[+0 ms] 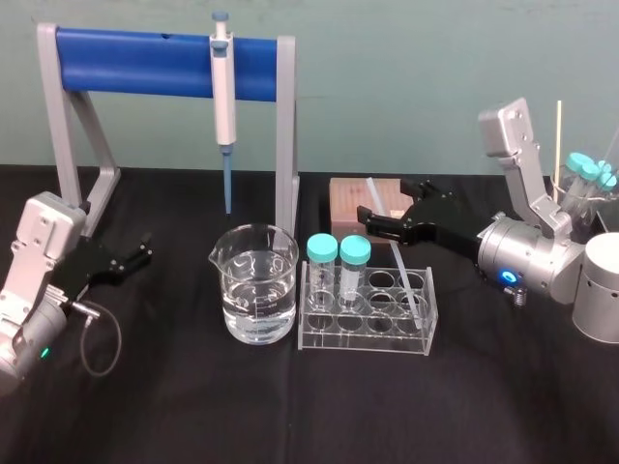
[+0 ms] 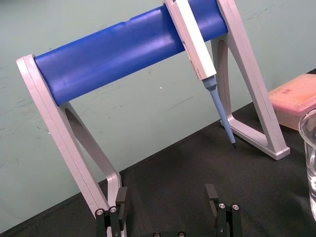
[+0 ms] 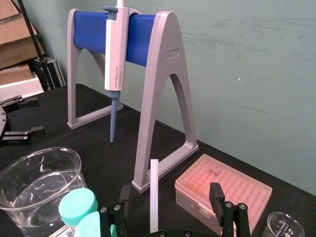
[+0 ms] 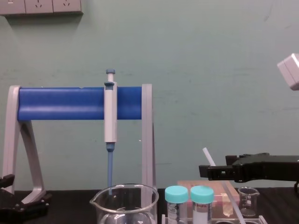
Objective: Pick up the stirring rod with one hand, then place it down.
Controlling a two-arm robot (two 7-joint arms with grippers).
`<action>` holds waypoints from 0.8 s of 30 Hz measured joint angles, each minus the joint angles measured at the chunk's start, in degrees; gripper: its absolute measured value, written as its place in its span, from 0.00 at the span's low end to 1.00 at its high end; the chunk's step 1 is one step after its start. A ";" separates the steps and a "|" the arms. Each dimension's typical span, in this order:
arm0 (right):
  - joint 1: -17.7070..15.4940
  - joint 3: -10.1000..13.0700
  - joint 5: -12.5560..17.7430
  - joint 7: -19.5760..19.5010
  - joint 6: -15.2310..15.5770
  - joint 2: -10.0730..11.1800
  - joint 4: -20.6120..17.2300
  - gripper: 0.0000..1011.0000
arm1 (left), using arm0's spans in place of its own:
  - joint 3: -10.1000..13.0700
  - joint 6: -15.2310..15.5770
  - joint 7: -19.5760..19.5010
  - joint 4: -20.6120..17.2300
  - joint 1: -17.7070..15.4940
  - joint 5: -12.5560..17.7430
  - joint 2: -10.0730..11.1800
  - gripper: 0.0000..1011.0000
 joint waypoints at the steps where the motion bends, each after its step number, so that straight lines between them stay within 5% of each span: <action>1: 0.03 0.01 -0.07 -0.02 0.04 -0.04 0.05 0.99 | 0.00 0.00 0.00 0.00 0.00 0.00 0.00 0.99; 14: 0.07 -0.04 -0.60 -0.10 -0.01 -0.11 0.06 0.99 | 0.00 0.00 0.00 0.00 0.00 0.00 0.00 0.99; 24: 0.05 0.02 -0.47 -0.07 -0.06 -0.07 0.02 0.76 | 0.00 0.00 0.00 0.00 0.00 0.00 0.00 0.99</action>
